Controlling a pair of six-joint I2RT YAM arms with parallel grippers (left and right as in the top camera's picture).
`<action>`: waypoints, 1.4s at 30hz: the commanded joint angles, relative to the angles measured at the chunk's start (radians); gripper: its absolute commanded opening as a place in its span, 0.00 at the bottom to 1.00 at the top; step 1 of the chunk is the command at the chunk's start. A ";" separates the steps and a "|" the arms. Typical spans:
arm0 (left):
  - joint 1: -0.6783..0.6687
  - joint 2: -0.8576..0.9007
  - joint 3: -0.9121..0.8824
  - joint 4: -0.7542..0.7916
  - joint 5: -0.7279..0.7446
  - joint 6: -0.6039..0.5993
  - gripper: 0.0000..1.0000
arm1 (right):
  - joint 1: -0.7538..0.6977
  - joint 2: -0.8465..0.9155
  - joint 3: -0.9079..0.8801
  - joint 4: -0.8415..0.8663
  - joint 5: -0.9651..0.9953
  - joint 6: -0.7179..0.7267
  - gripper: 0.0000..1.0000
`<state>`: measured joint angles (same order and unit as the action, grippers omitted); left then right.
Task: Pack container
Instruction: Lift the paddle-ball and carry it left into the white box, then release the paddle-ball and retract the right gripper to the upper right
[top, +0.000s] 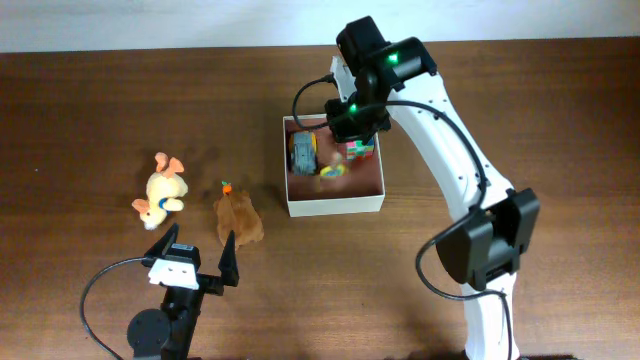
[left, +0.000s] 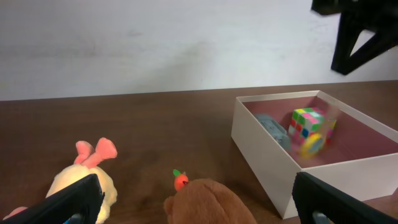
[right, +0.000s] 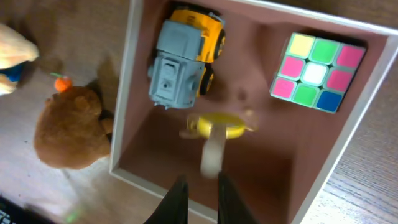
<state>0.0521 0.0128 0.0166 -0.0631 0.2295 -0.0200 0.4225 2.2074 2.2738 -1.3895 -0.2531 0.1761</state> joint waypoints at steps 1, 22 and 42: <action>0.003 -0.007 -0.008 0.002 0.010 0.013 0.99 | 0.016 0.077 0.013 0.008 -0.005 0.016 0.12; 0.003 -0.007 -0.008 0.002 0.010 0.013 0.99 | 0.002 0.026 0.021 -0.068 -0.005 -0.015 0.37; 0.003 -0.007 -0.008 0.002 0.010 0.013 0.99 | -0.602 -0.067 0.013 -0.181 0.188 0.017 0.99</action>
<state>0.0521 0.0128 0.0166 -0.0631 0.2295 -0.0196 -0.1242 2.1265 2.2818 -1.5665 -0.0895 0.1841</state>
